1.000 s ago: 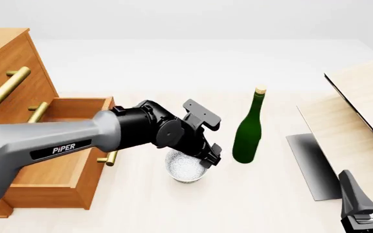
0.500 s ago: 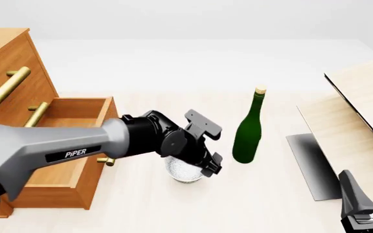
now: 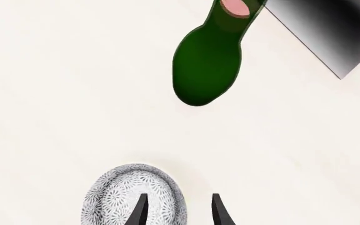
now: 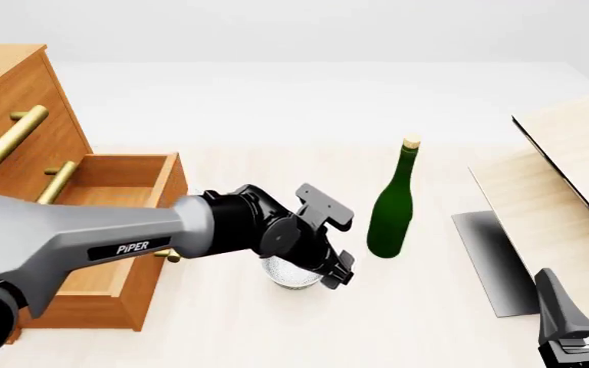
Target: Put the bowl in the bottom drawer of the cabinet.
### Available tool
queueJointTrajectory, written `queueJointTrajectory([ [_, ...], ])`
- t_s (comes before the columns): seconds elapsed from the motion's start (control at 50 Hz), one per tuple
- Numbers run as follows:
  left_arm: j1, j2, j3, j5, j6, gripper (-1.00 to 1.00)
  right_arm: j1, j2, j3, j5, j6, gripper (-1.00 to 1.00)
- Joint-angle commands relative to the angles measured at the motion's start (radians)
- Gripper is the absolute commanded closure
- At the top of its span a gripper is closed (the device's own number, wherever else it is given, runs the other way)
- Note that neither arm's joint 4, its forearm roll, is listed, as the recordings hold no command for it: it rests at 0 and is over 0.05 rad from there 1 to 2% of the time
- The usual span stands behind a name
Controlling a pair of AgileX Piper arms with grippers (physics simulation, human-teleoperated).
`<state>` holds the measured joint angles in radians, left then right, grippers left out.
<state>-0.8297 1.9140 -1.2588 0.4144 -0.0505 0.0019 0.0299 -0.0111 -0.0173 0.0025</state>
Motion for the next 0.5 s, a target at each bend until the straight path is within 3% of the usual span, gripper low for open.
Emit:
queueJointTrajectory([
  [0.02, -0.001, 0.015, 0.001, -0.004, -0.004, -1.0, 0.0, 0.0, 0.0, 0.0, 0.0, -1.0],
  [0.5, -0.001, 0.038, 0.03, -0.022, -0.03, -1.0, 0.0, 0.0, 0.0, 0.0, 0.0, -1.0],
])
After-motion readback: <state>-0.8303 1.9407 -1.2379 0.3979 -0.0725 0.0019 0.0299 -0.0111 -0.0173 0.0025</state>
